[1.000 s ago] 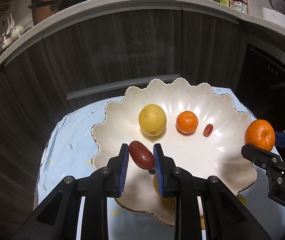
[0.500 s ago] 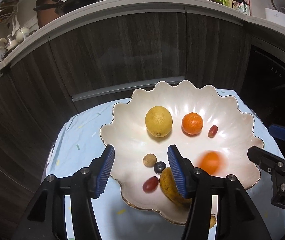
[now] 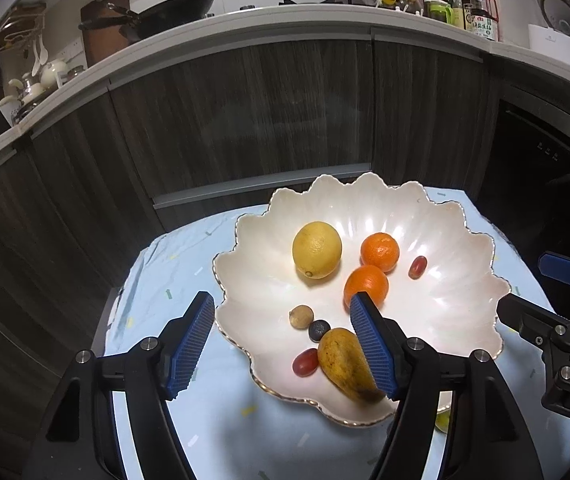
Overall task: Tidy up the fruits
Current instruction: 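Open both tools to drop the red date and orange into the bowl, then withdraw both tools toward the brown round fruit and green apple on the cloth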
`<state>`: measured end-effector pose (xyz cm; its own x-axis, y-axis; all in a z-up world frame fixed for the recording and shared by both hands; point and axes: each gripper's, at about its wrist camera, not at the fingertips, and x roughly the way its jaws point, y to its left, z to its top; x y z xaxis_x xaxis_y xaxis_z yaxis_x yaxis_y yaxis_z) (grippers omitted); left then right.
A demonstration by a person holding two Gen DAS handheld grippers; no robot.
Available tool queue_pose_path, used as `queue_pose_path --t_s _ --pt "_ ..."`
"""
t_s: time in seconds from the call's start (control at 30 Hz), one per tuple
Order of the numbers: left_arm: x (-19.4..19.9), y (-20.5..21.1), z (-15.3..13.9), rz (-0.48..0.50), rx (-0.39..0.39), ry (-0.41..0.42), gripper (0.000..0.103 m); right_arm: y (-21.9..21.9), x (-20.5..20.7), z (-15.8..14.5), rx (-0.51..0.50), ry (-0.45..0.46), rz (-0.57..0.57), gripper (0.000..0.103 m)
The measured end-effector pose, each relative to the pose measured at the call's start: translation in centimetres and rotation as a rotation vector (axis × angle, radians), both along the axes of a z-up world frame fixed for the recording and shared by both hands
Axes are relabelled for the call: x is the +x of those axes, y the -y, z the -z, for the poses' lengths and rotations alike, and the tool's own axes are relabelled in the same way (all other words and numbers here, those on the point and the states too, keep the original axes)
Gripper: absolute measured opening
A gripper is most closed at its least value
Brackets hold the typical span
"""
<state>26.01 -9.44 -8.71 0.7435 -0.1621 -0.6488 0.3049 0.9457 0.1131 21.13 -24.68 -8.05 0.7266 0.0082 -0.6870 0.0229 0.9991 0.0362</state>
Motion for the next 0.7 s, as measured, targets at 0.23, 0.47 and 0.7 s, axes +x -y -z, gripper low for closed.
queue_pose_path --t_s 0.23,0.47,0.7 --pt "-1.6 -0.1 -1.0 0.004 -0.003 0.016 0.07 0.0 -1.5 -0.9 -0.007 0.017 0.003 0.07" --pt "-3.3 -0.1 -1.8 0.012 -0.003 0.033 0.07 0.1 -3.0 -1.7 -0.013 0.031 0.009 0.07" --pt "-4.6 -0.1 -2.7 0.021 -0.004 0.049 0.07 0.3 -4.4 -2.4 -0.013 0.047 0.014 0.07"
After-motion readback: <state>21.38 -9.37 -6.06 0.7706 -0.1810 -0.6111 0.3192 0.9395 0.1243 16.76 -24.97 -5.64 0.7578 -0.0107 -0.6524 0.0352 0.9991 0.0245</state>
